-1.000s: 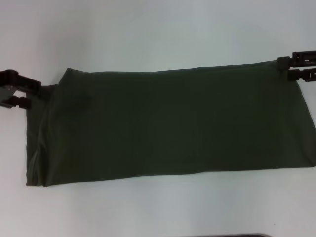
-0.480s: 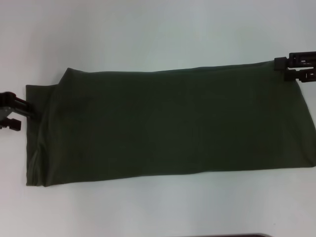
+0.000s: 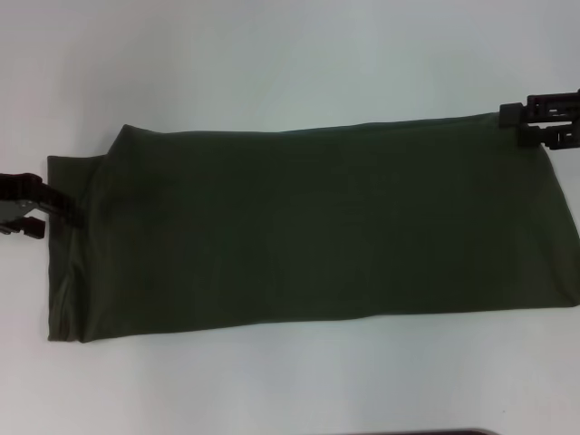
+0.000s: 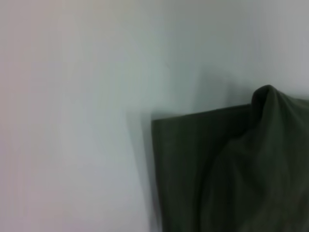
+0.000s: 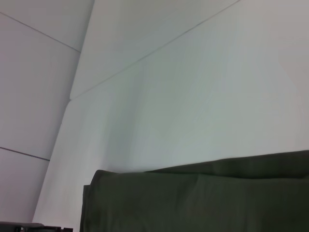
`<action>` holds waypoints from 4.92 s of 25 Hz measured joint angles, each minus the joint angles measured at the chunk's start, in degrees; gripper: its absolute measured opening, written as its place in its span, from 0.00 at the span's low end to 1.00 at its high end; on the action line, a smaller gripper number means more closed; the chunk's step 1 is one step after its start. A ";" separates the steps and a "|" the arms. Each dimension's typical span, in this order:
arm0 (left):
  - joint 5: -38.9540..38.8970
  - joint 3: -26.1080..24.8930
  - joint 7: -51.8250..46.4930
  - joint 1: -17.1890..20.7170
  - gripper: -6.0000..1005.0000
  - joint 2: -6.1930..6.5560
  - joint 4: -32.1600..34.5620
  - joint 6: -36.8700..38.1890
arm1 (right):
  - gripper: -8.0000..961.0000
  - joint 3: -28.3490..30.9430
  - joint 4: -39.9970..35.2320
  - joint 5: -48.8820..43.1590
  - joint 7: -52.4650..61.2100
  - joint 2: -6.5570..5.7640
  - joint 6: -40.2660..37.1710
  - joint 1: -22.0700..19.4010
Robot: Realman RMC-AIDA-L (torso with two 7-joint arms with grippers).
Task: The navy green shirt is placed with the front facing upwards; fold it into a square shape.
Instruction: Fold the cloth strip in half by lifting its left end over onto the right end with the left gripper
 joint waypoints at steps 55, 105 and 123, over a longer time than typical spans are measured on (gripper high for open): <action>0.28 1.89 -1.98 1.05 0.73 -1.01 0.40 -1.74 | 0.84 1.82 0.23 0.05 0.71 0.00 -0.61 -0.06; 0.24 1.91 -2.55 -0.81 0.73 -2.64 2.06 -1.04 | 0.84 2.89 0.31 0.05 0.66 -0.18 -1.17 -0.32; -0.43 1.69 -2.52 -2.10 0.73 -3.48 1.91 -1.18 | 0.84 2.98 0.32 0.05 0.67 -0.25 -2.21 -0.41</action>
